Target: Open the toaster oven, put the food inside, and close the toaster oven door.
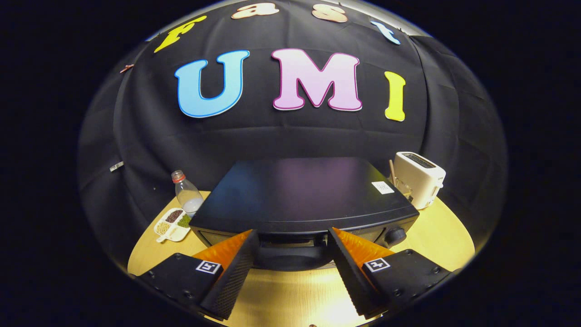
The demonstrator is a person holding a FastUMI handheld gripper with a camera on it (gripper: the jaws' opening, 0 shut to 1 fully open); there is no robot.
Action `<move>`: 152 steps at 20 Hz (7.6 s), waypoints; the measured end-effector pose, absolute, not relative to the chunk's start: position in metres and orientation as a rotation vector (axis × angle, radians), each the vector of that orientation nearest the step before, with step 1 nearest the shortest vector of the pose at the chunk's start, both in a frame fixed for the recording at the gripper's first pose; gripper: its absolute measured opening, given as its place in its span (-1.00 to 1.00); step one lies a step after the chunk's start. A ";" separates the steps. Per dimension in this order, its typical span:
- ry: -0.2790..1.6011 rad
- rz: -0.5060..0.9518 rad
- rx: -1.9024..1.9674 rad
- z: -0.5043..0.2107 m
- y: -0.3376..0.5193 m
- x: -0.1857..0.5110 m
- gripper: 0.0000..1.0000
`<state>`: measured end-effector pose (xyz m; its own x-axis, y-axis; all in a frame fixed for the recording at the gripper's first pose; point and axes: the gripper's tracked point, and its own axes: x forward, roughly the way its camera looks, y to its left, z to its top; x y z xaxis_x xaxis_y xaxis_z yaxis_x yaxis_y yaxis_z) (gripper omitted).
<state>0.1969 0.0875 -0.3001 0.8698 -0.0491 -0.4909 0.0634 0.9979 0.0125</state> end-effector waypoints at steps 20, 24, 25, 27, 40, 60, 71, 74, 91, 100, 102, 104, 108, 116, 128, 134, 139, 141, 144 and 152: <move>0.797 -0.006 0.014 -0.366 0.094 0.068 0.99; 0.834 0.016 0.040 -0.369 0.098 0.045 1.00; 0.828 0.020 0.033 -0.366 0.098 0.041 1.00; 0.828 0.020 0.037 -0.362 0.093 0.036 1.00; 0.751 0.006 0.206 -0.295 -0.022 0.011 0.97; 1.135 -0.026 0.226 -0.425 -0.242 -0.021 0.91; 1.254 -0.057 0.060 -0.460 -0.252 -0.022 0.29; 1.264 -0.064 0.041 -0.460 -0.244 -0.021 -0.12; 1.369 0.046 0.141 -0.467 -0.236 -0.016 -0.84; 1.362 -0.047 0.766 -0.464 -0.224 -0.025 -0.91; 1.350 -0.069 0.839 -0.463 -0.224 -0.029 -0.90; 1.331 -0.091 0.908 -0.462 -0.225 -0.031 -0.91; 1.263 -0.119 1.053 -0.445 -0.222 -0.031 -0.90; 1.064 -0.151 1.254 -0.395 -0.188 -0.024 -0.90; 0.934 -0.178 1.252 -0.363 -0.040 0.006 -0.91; 0.910 -0.213 1.282 -0.365 0.009 0.048 -0.90; 0.870 -0.279 1.345 -0.375 0.030 0.090 -0.90; 0.847 -0.320 1.380 -0.379 0.033 0.108 -0.90; 0.811 -0.400 1.416 -0.390 0.032 0.132 -0.90; 0.731 -0.556 1.484 -0.407 0.048 0.183 -0.90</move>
